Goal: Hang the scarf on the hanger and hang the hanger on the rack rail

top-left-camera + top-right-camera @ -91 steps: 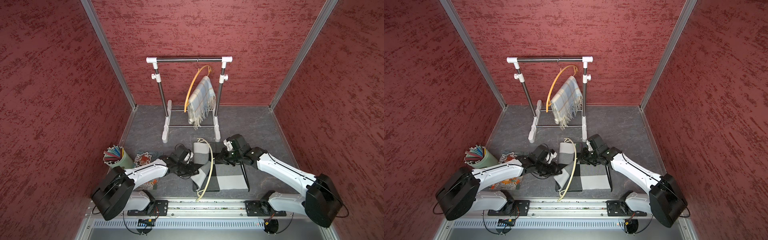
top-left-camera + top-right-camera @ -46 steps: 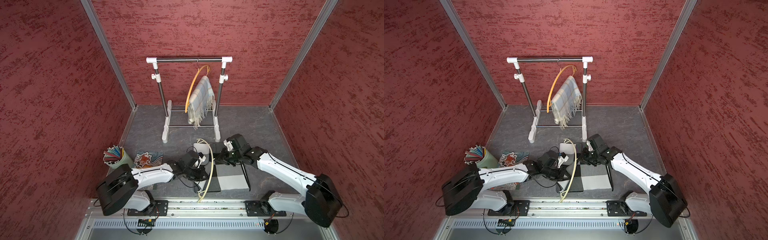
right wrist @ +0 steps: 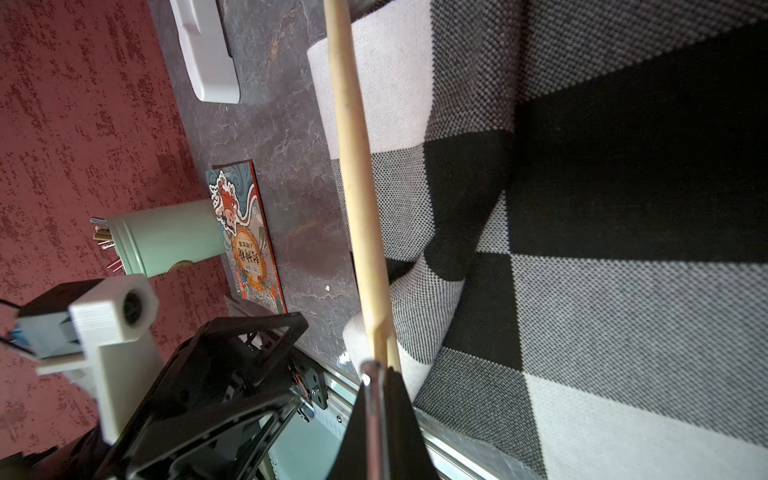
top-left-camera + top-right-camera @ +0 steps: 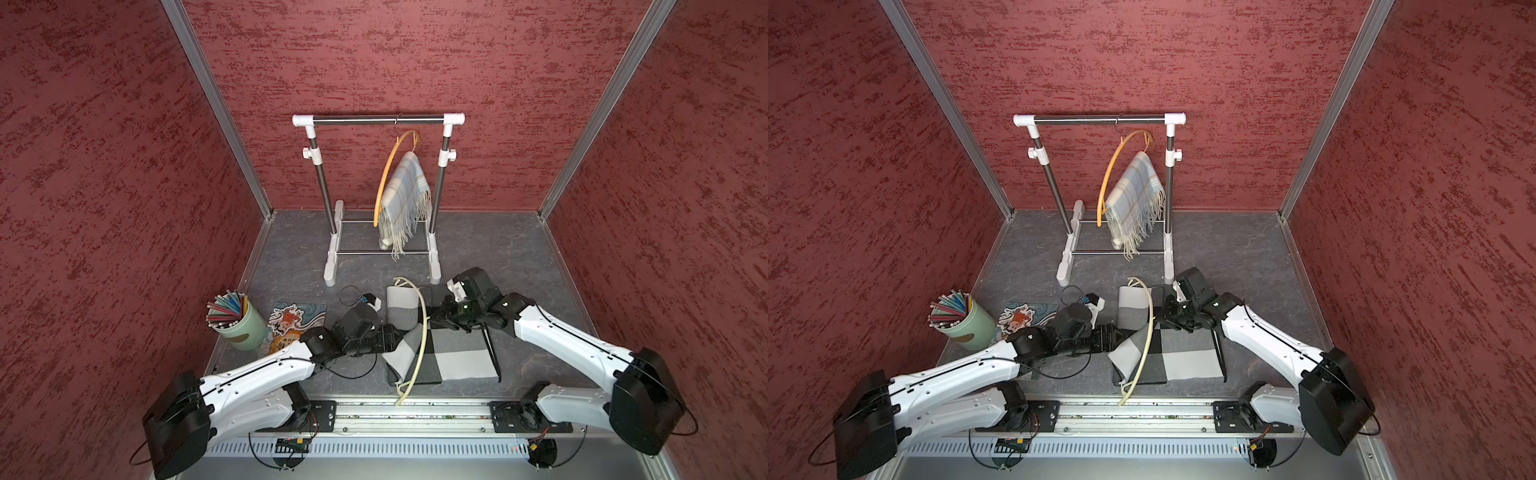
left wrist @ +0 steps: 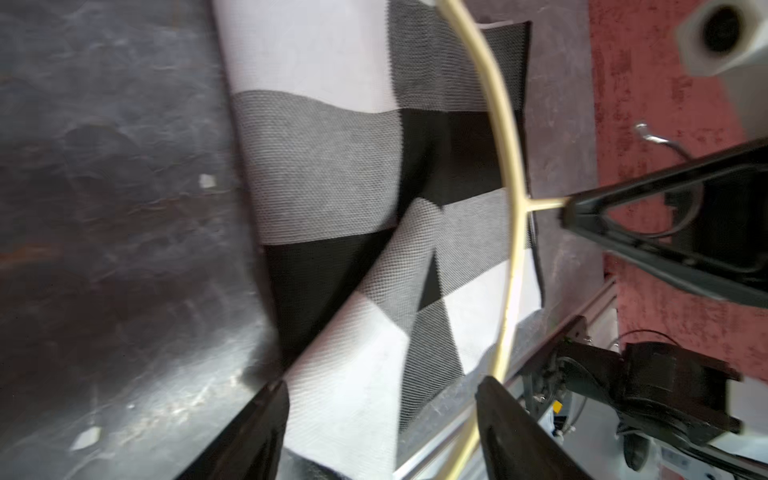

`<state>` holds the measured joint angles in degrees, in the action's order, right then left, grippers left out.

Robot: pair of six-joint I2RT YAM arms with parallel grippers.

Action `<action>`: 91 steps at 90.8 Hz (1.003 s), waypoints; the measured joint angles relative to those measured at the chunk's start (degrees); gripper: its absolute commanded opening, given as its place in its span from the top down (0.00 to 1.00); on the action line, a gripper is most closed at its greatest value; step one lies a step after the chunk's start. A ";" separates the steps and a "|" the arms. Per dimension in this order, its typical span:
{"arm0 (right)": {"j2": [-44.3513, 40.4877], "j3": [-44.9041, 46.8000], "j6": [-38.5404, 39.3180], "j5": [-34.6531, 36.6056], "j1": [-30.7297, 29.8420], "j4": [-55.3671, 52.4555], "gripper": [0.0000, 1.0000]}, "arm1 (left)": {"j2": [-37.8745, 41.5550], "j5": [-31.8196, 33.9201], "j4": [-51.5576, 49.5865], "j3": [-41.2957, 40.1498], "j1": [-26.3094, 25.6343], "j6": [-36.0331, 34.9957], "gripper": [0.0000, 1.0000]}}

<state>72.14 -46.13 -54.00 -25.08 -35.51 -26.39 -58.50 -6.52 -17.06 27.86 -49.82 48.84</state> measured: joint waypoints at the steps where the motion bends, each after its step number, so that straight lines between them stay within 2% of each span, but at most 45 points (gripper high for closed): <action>1: 0.00 0.00 0.00 0.00 0.00 0.00 1.00 | -0.17 -0.11 0.00 -0.55 0.17 0.26 0.24; 10: 0.00 0.00 0.02 0.00 0.00 0.00 1.00 | -3.61 -2.62 0.66 -4.46 0.92 0.87 0.26; 17: 0.00 0.00 0.02 0.02 0.00 0.00 1.00 | -6.03 -4.94 3.67 -4.59 0.72 0.92 0.31; 22: 0.00 0.04 0.00 0.02 0.00 0.02 1.00 | -7.48 -6.47 5.81 -4.37 0.22 0.83 0.42; 30: 0.00 0.28 0.00 0.02 0.00 0.28 1.00 | -8.57 -8.20 7.48 -4.39 -0.57 0.55 0.69; 37: -0.02 0.63 -0.02 0.02 0.00 0.57 1.00 | -7.85 -9.03 8.68 -4.39 -1.16 0.79 0.88; 43: -0.02 0.79 -0.02 0.02 0.00 0.76 1.00 | -6.78 -10.10 10.16 -4.39 -1.57 0.87 0.97; 48: -0.02 0.81 -0.02 0.00 0.00 0.85 1.00 | -5.86 -10.67 10.97 -4.35 -1.97 0.76 1.00; 62: -0.02 0.81 -0.02 0.00 0.00 0.87 1.00 | -3.85 -11.58 11.28 -2.43 -3.56 0.28 1.00; 67: -0.02 0.81 -0.02 -0.02 0.00 0.87 1.00 | -4.28 -12.13 12.79 -1.55 -4.20 0.17 0.96; 79: -0.04 0.79 -0.22 -0.11 0.00 0.87 1.00 | -14.19 -15.76 17.92 1.49 -4.90 -0.63 0.79; 83: -0.04 0.76 -0.24 -0.15 0.00 0.85 1.00 | -19.02 -16.65 18.10 3.26 -4.87 -1.60 0.63; 91: -0.31 0.74 -0.28 -0.17 0.00 0.61 1.00 | -24.65 -17.79 18.18 5.07 -4.79 -1.95 0.47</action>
<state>71.83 -45.39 -54.28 -25.26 -35.51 -25.78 -83.15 -24.32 1.13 32.93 -54.61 46.89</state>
